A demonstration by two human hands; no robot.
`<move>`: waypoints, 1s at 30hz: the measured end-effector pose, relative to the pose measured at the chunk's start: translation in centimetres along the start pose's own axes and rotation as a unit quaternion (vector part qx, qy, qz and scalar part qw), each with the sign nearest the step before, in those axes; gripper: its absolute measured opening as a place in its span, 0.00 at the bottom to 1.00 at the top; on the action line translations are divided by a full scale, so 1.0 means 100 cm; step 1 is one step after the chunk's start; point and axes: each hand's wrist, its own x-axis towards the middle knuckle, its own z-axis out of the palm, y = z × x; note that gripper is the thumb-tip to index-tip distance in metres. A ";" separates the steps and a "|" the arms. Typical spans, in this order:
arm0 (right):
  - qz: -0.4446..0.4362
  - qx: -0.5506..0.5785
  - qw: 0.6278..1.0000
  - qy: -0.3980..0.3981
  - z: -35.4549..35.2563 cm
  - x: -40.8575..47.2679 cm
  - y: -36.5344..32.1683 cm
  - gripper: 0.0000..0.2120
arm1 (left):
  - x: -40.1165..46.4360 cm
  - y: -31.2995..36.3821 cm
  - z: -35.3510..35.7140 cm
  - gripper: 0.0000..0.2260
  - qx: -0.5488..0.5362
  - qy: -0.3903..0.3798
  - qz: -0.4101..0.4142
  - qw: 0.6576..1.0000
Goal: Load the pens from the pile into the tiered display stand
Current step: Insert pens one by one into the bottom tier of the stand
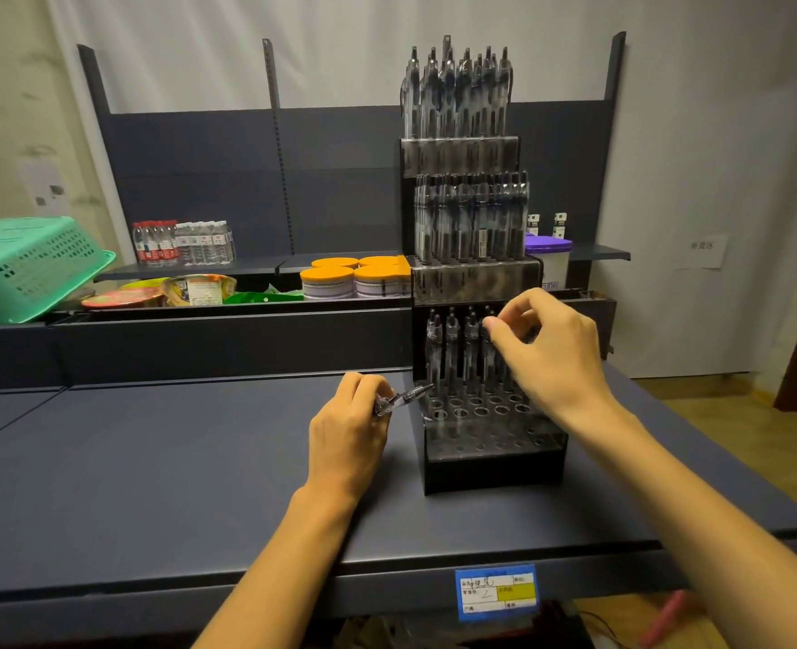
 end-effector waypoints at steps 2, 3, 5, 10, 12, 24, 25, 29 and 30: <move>-0.018 0.001 0.999 -0.029 0.002 -0.003 -0.004 0.06 | 0.001 0.001 0.000 0.10 0.001 0.001 0.002 1.000; -0.026 0.006 0.998 -0.049 0.002 -0.005 -0.007 0.06 | 0.001 0.001 0.000 0.10 0.000 0.002 0.004 1.000; -0.046 0.009 0.994 -0.102 0.004 -0.008 -0.011 0.07 | 0.001 0.001 0.000 0.10 -0.001 0.005 0.007 1.000; -0.059 0.002 0.973 -0.223 0.014 -0.015 -0.015 0.07 | 0.000 0.002 -0.001 0.10 0.000 0.011 0.013 1.000; -0.059 -0.001 0.968 -0.245 0.017 -0.017 -0.015 0.08 | 0.000 0.003 -0.002 0.10 -0.003 0.012 0.014 1.000; -0.047 -0.001 0.960 -0.277 0.018 -0.020 -0.019 0.08 | 0.000 0.002 -0.002 0.08 -0.017 0.018 0.024 0.999; -0.044 0.004 0.959 -0.280 0.017 -0.020 -0.020 0.08 | 0.000 0.002 -0.002 0.08 -0.019 0.017 0.024 0.999; -0.033 0.021 0.956 -0.292 0.016 -0.020 -0.020 0.04 | 0.000 0.003 -0.002 0.08 -0.016 0.012 0.024 1.000; -0.027 0.029 0.956 -0.289 0.015 -0.020 -0.020 0.04 | 0.000 0.002 -0.002 0.09 -0.015 0.012 0.023 1.000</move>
